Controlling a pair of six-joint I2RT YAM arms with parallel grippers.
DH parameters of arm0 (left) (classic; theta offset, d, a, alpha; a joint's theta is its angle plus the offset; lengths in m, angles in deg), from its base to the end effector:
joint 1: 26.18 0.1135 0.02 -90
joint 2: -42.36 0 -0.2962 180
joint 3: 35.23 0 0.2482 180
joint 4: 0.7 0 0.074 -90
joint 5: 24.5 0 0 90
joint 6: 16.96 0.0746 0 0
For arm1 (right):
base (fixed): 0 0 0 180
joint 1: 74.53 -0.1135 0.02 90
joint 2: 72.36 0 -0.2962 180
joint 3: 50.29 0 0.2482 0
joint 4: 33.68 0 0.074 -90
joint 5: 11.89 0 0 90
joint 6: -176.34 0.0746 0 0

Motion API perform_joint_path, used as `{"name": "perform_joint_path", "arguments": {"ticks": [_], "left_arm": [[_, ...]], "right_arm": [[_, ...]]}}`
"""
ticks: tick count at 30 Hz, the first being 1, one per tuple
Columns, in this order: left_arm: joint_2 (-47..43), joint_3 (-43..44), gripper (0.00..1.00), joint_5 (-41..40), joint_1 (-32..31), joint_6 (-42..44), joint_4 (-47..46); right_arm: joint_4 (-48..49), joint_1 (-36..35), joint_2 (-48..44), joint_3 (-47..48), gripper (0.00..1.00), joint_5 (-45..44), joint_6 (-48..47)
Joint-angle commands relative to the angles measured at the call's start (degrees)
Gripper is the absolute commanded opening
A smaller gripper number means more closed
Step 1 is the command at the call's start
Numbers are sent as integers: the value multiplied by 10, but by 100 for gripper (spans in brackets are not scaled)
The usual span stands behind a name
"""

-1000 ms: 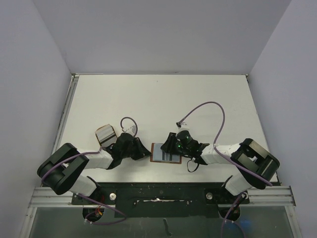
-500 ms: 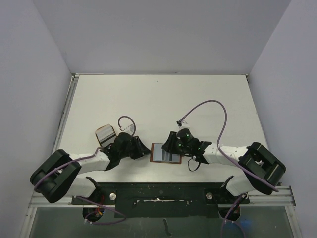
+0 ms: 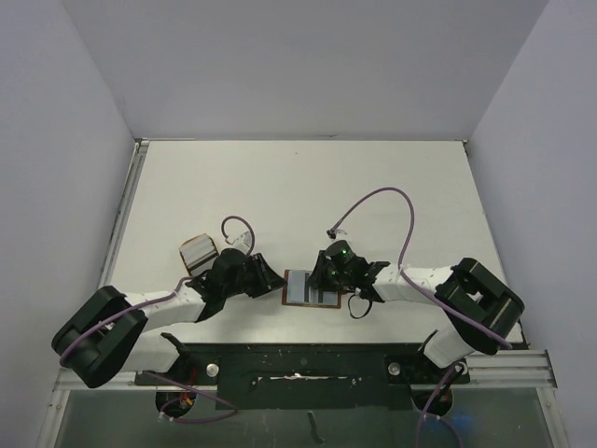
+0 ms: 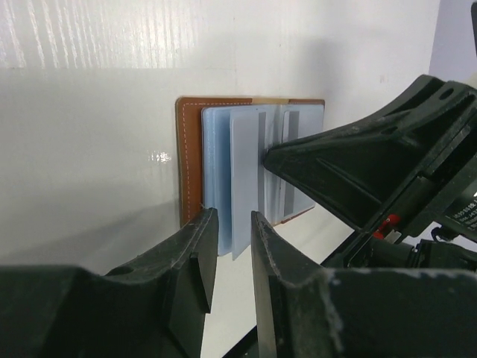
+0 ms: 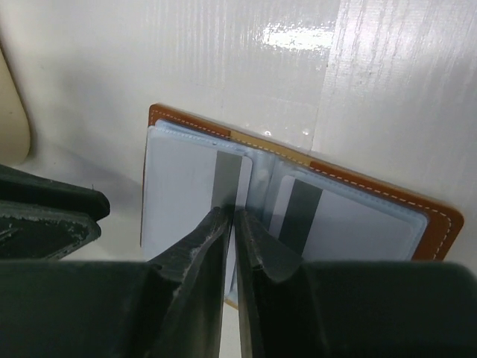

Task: Put the credit cards into the card holder
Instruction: Insert the credit card into the card holder.

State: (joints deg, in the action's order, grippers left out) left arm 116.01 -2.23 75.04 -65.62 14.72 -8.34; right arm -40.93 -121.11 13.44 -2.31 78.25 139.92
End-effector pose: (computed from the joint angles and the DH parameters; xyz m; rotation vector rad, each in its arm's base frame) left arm 0.1842 -0.1675 0.1556 -0.2834 2.3607 -1.1017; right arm 0.2056 0.2175 0.1515 0.1528 2.5188 0.8022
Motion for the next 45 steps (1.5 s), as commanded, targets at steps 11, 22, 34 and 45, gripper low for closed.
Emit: {"name": "perform_joint_path", "arguments": {"ticks": [11,22,34,45], "left_arm": [[53,17,27,45,-1,11,-99],[75,17,27,58,-2,11,-127],[78,17,27,49,-2,15,-113],[76,27,28,41,-2,28,-78]], "right_arm": [[-21,-7,44,16,2,5,1],[-16,-7,41,12,3,5,-1],[-11,-7,41,8,3,4,1],[-12,-7,44,10,2,5,-1]]}}
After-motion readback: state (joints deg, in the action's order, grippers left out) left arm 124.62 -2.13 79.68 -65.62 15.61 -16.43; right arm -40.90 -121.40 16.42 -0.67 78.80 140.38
